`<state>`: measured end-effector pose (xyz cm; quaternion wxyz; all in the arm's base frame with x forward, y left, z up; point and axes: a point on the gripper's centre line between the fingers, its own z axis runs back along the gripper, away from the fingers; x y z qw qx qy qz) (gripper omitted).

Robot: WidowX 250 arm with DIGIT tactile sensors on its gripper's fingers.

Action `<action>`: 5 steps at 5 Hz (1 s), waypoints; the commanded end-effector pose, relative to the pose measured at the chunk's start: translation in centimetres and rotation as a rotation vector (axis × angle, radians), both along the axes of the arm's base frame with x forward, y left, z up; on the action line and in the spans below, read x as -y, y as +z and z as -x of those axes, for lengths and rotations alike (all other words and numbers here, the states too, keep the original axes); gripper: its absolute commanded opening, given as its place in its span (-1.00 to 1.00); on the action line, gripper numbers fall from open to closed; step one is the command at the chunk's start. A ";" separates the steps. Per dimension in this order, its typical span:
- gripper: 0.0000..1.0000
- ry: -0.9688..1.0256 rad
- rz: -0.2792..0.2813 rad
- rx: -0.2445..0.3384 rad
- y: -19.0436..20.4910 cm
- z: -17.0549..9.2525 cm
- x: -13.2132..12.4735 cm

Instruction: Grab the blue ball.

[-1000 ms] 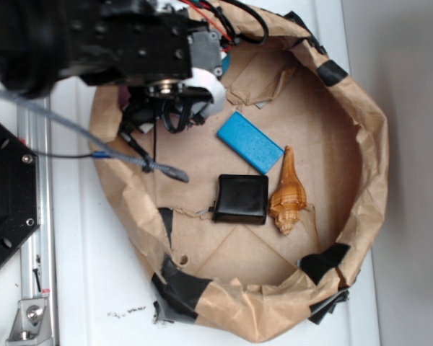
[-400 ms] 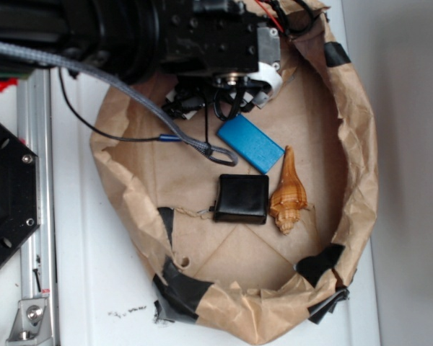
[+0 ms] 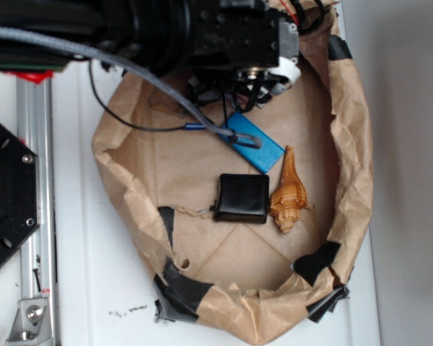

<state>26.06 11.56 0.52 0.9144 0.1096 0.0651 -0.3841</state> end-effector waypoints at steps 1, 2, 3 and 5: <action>-1.00 0.018 0.040 0.009 0.8 0.5 2.4; -1.00 -0.012 0.093 0.113 5.9 -0.2 5.3; -1.00 -0.029 0.150 0.197 11.1 -0.5 7.8; -1.00 -0.008 0.159 0.219 13.9 -0.8 9.7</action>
